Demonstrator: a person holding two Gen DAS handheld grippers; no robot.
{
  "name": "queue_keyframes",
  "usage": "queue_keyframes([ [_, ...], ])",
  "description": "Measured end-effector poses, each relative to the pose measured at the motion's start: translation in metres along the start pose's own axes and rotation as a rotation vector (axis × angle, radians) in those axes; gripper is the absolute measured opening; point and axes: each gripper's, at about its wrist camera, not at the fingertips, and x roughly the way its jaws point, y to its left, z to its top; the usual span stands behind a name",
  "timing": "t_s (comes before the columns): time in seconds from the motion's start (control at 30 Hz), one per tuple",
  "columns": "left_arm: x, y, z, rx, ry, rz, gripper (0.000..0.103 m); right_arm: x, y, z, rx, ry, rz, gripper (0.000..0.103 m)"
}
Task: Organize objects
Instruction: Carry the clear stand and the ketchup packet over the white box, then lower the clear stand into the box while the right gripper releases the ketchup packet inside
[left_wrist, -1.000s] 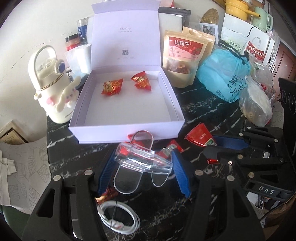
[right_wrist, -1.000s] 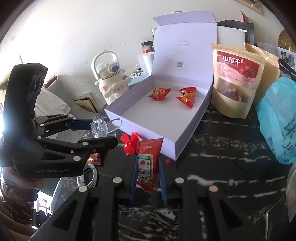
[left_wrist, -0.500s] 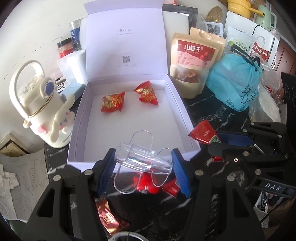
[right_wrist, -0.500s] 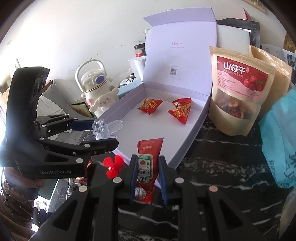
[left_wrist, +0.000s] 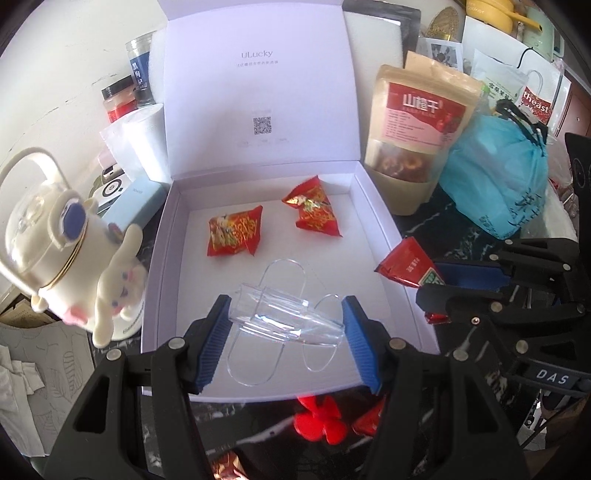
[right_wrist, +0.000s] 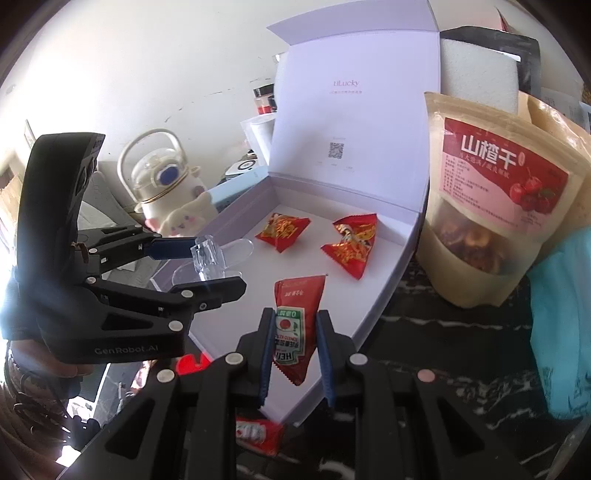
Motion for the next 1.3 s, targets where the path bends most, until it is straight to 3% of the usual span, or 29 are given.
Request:
queue_keyframes([
  [0.77, 0.074, 0.016, 0.056, 0.047, 0.015, 0.064, 0.059, 0.056, -0.039, 0.047, 0.004, -0.011, -0.062, 0.021],
  [1.3, 0.099, 0.022, 0.067, 0.032, 0.040, 0.062, 0.059, 0.078, -0.043, 0.058, -0.009, 0.022, -0.117, 0.022],
])
